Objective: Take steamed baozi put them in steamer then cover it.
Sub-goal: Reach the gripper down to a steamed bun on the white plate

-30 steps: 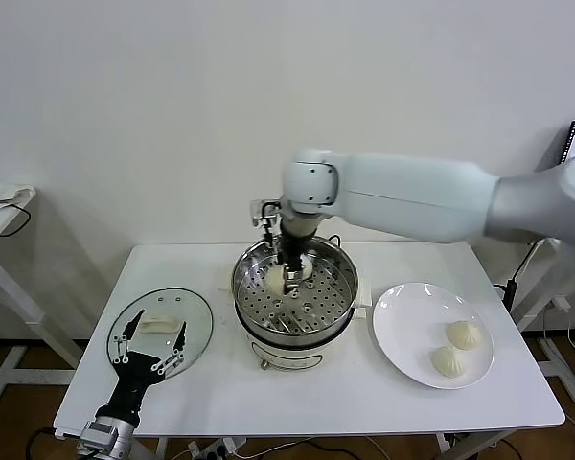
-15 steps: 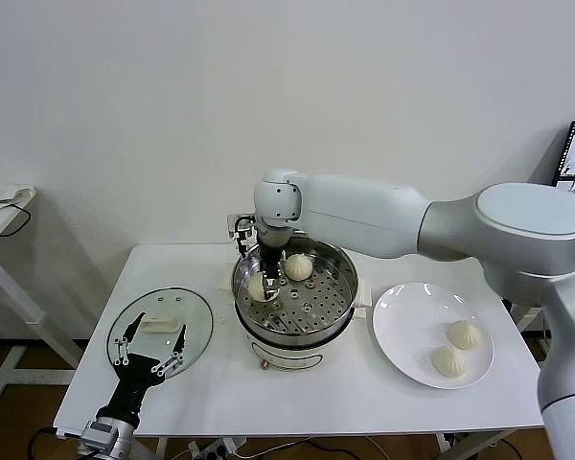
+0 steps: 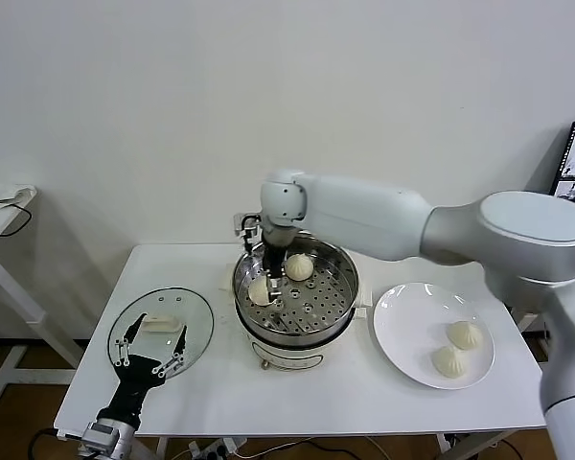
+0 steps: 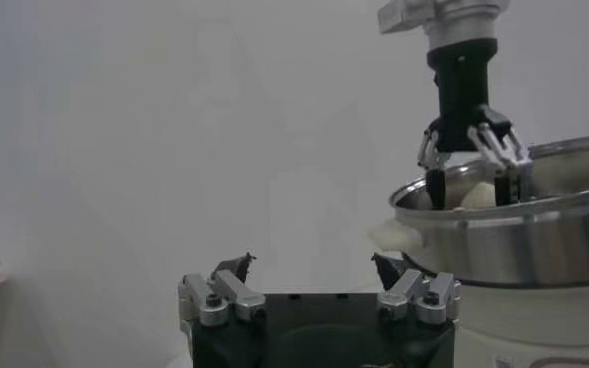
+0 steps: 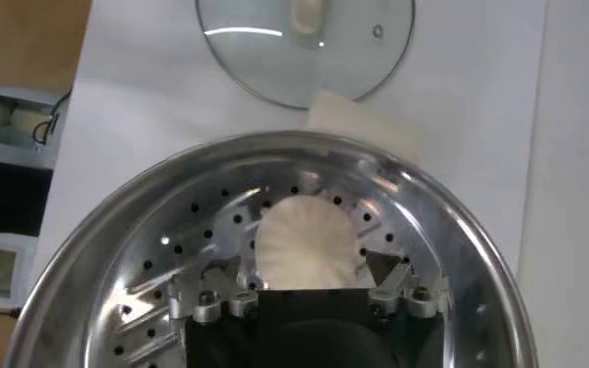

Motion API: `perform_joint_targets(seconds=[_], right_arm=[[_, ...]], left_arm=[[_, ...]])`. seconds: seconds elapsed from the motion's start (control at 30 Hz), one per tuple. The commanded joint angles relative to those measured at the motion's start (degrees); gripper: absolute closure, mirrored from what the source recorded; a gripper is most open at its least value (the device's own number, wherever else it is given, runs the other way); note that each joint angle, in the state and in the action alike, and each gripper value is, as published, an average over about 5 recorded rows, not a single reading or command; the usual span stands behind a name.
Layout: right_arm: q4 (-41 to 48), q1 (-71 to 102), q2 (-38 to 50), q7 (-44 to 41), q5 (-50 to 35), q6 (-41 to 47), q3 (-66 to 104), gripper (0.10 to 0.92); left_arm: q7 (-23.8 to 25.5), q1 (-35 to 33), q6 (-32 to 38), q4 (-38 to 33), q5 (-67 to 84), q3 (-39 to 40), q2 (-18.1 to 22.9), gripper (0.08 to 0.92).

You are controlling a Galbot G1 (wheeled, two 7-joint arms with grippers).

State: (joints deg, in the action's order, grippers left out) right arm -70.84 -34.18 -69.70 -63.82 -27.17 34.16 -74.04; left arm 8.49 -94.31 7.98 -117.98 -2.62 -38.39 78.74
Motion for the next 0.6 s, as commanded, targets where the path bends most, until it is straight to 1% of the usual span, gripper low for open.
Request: perform_joint_targets(seconds=[0.03, 0.13, 0.3, 0.43, 0.6], right_arm=[[-15.2, -8.5, 19.3, -4.0, 0.0, -2.2, -1.5, 0.203], [-19.2, -10.6, 27.5, -6.7, 2.5, -4.3, -3.1, 0.203], [-23.1, -9.6, 38.9, -10.3, 9.6, -7.9, -4.3, 0.203], [-24.6, -4.8, 45.2, -10.9, 16.2, -9.8, -4.0, 0.203], [-23.3, 6.1, 49.5, -11.1, 22.6, -11.5, 2.0, 0.203]], left_arm=[[-0.1, -0.6, 0.0, -1.1, -0.6, 0.3, 0.1, 0.177], [-0.2, -1.0, 0.2, -1.2, -1.0, 0.5, 0.2, 0.177], [-0.3, -1.5, 0.2, -1.5, -1.2, 0.9, 0.4, 0.177], [-0.4, -1.8, 0.1, -2.2, -1.6, 1.7, 0.5, 0.177], [-0.6, -2.1, 0.2, -2.8, -2.2, 2.4, 0.7, 0.177]])
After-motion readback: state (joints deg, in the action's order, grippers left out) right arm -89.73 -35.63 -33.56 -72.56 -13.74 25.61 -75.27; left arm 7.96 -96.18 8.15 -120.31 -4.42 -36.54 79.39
